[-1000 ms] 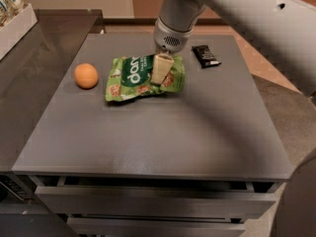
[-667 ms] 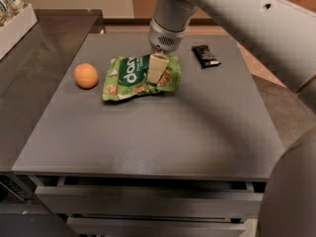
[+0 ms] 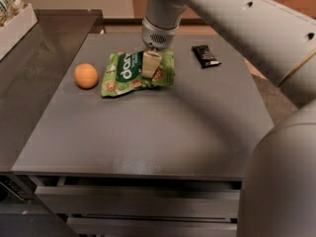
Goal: Move green rice chip bag near orange
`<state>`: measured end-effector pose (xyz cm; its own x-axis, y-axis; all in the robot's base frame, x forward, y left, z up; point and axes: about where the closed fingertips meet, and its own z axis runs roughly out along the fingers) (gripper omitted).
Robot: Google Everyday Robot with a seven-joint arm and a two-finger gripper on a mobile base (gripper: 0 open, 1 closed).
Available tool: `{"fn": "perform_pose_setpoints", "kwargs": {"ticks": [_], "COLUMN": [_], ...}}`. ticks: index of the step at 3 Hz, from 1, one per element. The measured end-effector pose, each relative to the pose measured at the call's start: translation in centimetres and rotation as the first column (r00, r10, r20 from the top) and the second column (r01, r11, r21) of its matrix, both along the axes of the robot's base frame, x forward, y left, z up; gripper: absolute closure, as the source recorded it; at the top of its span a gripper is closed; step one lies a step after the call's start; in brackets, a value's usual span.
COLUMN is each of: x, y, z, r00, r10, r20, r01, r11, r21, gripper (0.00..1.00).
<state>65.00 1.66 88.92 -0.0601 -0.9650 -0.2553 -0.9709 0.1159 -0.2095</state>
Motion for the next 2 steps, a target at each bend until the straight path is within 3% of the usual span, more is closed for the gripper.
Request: {"fn": "perform_pose_setpoints", "kwargs": {"ticks": [1, 2], "x": [0.01, 0.01], "y": [0.07, 0.07], "z": [-0.16, -0.17], "r00": [1.0000, 1.0000], "r10": [0.001, 0.001], "r20": [-0.001, -0.001], "r01": [-0.001, -0.001], "r11": [1.000, 1.000], "r21": [0.000, 0.000], "gripper": [0.00, 0.00]}}
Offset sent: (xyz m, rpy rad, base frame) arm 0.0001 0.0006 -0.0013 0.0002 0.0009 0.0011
